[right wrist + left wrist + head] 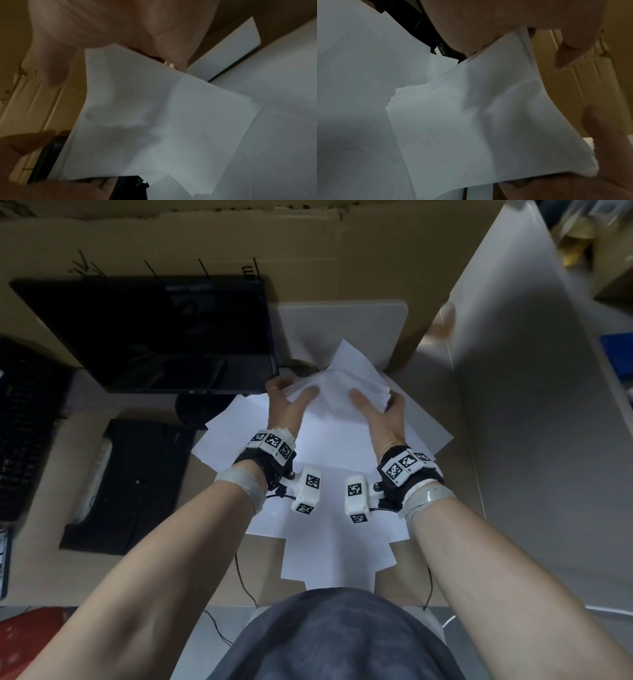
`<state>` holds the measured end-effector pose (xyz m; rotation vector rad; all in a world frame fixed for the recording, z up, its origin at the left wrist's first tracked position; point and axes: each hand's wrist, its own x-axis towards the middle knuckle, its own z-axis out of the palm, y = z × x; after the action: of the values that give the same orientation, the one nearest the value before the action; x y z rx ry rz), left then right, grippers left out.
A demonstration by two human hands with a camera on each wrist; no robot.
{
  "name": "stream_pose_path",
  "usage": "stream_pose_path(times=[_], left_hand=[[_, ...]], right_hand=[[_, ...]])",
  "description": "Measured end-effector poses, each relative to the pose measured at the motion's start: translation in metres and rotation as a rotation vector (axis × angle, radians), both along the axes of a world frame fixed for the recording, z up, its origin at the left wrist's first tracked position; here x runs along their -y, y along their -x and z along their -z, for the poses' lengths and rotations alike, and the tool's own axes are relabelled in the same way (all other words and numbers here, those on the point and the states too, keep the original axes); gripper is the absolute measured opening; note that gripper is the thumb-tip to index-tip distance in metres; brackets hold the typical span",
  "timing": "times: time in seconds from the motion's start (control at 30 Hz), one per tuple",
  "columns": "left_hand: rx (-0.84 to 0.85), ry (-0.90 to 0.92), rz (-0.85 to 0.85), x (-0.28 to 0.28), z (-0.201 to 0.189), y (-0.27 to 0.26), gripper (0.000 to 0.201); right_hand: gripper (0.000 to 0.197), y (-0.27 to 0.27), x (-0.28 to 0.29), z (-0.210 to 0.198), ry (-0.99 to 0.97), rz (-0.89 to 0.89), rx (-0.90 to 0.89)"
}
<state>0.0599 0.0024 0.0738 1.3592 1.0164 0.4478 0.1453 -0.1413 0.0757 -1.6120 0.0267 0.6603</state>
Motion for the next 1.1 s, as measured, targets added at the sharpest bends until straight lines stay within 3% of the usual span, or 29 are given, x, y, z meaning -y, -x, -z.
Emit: stream_pose_path(times=[0.1,0.23,0.33,0.53,0.67,0.8,0.87,0.93,1.0,1.1], left_hand=[[-0.161,-0.142,0.157,-0.004,0.013,-0.005,0.063],[-0.284,-0.329,0.082,-0.021,0.032,-0.014,0.034],[-0.280,-0.317,0.053,-0.030,0.036,-0.023,0.033],[-0.361,-0.148,0.084,-0.057,0.038,-0.029,0.083],[-0.043,-0.138,-0.035,-0.044,0.009,-0.026,0.042],[0.187,-0.099,-0.149,-0.028,-0.019,-0.020,0.033],[0.232,-0.059,-0.128,-0.023,-0.024,-0.012,0.035],[0.238,-0.051,-0.054,-0.019,-0.022,-0.002,0.033],[0.199,-0.017,0.018,-0.014,-0.016,0.011,0.027],[0.081,0.004,-0.031,-0.006,-0.010,0.024,0.034]], right_hand=[[0.062,-0.007,-0.001,0.012,0.130,-0.148,0.114],[0.018,-0.023,0.000,0.034,0.266,-0.044,0.269],[0.014,-0.033,-0.003,0.034,0.252,-0.033,0.262],[0.026,-0.044,-0.014,0.005,0.116,-0.082,0.224],[0.028,-0.034,-0.016,-0.017,-0.023,-0.018,0.209],[0.035,-0.024,-0.016,-0.026,-0.080,-0.036,0.131],[0.034,-0.019,-0.010,-0.022,-0.023,-0.059,0.112],[0.011,-0.012,-0.005,-0.019,-0.012,-0.038,0.112],[0.014,-0.001,-0.002,-0.018,-0.001,-0.031,0.110],[0.012,0.015,0.001,-0.011,-0.006,-0.037,0.089]])
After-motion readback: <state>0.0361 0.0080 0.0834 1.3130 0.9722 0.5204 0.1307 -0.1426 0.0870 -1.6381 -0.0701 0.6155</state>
